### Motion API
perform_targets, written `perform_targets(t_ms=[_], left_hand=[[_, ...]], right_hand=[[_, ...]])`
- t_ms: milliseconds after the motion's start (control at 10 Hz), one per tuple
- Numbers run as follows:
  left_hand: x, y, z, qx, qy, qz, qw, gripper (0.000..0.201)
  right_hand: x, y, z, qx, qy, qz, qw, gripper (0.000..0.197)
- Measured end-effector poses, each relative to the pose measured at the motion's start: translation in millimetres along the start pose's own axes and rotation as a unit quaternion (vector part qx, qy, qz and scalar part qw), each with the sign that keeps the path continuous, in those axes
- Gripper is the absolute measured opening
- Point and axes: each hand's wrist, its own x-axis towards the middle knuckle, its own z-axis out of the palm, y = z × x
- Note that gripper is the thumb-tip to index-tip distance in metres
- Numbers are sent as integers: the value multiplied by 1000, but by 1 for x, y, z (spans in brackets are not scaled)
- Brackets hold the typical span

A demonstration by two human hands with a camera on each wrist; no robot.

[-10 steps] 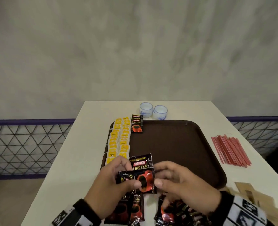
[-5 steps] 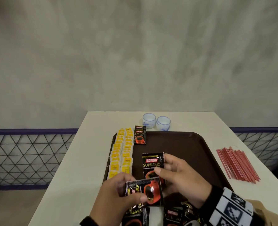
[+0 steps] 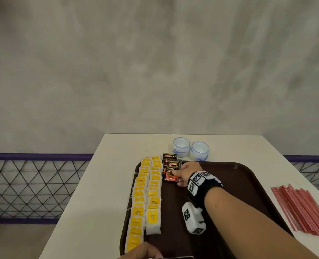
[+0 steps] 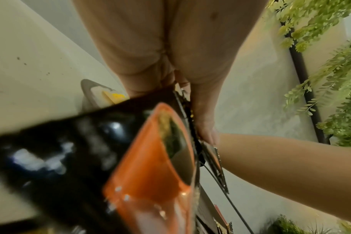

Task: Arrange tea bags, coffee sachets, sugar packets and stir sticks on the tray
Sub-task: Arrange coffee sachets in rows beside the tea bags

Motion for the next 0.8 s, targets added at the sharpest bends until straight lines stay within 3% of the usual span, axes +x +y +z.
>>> perform_targets(t_ms=[100,200,300,400,500,600,700,800], left_hand=[[-8,2,-3,-36,-1,8,999,35],[-21,-7,-5,32,-14,57,998,22],[-10,13,1,53,0,-34,998,24],[-23,9,0,66,46,38,996,15],[-21,-3,-1,147,8,44,988,19],[-28,17,-1,73,99,99,987,50],[-49,41,1,60,136,147,978,53],[-42,47,-3,95,172,160,967,43]], right_hand=[[11,-2,4,-64,11,-1,998,28],[19,1,4,-158,30,-21,987,42],[17,-2,3,-195,18,-52,979,32],[12,-4,1,-160,30,-38,986,24],[2,-6,-4,-124,20,-24,992,25],[-25,-11,-9,-111,3,-69,991,26],[-78,-16,-12,-64,-221,-146,962,11],[-133,-7,-24,-186,-419,-221,861,22]])
